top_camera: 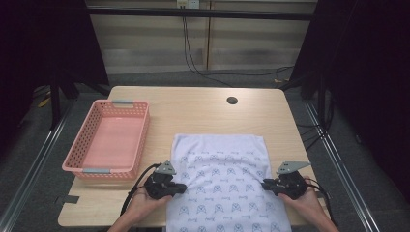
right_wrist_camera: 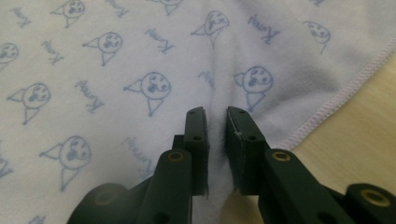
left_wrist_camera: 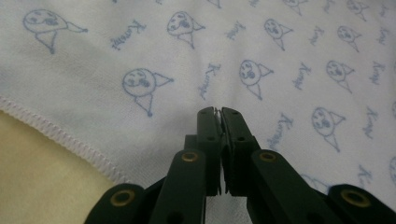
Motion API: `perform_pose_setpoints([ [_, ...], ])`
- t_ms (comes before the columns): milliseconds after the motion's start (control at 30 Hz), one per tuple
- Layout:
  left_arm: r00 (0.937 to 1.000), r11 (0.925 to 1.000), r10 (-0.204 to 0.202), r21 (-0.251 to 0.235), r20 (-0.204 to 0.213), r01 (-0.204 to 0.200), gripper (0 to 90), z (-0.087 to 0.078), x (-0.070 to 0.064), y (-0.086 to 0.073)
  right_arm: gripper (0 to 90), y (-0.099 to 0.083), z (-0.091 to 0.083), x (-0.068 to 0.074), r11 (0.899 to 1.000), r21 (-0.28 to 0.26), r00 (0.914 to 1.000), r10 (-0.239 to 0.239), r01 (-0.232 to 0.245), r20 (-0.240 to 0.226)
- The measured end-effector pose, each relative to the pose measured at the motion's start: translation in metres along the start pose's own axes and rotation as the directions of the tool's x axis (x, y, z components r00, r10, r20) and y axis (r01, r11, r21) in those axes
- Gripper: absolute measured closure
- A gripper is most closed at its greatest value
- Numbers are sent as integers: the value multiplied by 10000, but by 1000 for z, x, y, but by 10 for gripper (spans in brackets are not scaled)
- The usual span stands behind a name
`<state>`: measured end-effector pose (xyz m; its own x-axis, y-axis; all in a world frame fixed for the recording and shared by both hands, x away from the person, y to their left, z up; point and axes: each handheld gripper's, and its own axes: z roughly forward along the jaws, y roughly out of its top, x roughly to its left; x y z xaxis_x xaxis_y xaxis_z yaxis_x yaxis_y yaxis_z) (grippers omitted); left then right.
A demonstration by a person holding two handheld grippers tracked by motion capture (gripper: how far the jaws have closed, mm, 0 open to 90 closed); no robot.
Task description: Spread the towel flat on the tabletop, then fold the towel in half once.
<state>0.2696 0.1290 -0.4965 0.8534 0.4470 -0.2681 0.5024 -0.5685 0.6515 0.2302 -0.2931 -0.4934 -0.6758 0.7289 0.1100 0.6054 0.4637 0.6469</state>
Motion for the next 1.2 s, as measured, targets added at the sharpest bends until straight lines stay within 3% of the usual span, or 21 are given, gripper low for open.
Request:
perform_pose_setpoints([
  [133,9999,9999,-126,-31,12,126,871,-4,-9,-8,803,-10,-8,11,9997,96,9993,-232,234,-301],
  [267,9998,9996,110,240,194,-115,867,-7,-18,-12,798,-19,-16,20,9995,265,9974,-162,181,-706],
  [333,9995,9994,283,198,109,-285,815,-8,-19,-10,706,-20,-18,22,9996,273,9957,-77,103,-928],
  [400,10000,10000,57,-11,18,-57,775,-7,-12,-3,676,-17,-18,20,9996,145,9958,-220,233,-890],
  [467,9998,9994,-74,-345,-176,68,751,-7,-4,6,635,-8,-20,12,9992,-392,9966,-87,55,-822],
  [533,9992,9978,-186,-645,-360,162,733,-6,4,16,627,4,-21,2,9968,-797,9991,13,-47,-430],
  [700,9954,9920,-608,-1152,-743,520,701,0,29,40,541,29,-10,-32,9921,-1234,9983,289,-224,512],
  [800,9948,9895,-620,-1355,-804,507,680,4,40,52,489,39,6,-54,9935,-1048,9934,560,-454,999],
  [900,9922,9856,-890,-1514,-868,752,669,8,52,56,457,49,22,-72,9944,-821,9887,768,-665,1289],
  [967,9899,9856,-913,-1519,-1082,743,652,8,57,58,455,53,29,-81,9929,-802,9880,975,-882,1195],
  [1067,9829,9758,-1286,-1933,-1315,1019,625,7,67,61,448,57,39,-86,9945,-659,9871,900,-819,1323],
  [1167,9782,9771,-1439,-1779,-1497,1165,590,10,77,62,444,60,47,-87,9955,-595,9862,822,-743,1440],
  [1200,9759,9745,-1564,-1848,-1519,1274,575,11,79,61,442,60,49,-86,9962,-557,9858,754,-677,1498],
])
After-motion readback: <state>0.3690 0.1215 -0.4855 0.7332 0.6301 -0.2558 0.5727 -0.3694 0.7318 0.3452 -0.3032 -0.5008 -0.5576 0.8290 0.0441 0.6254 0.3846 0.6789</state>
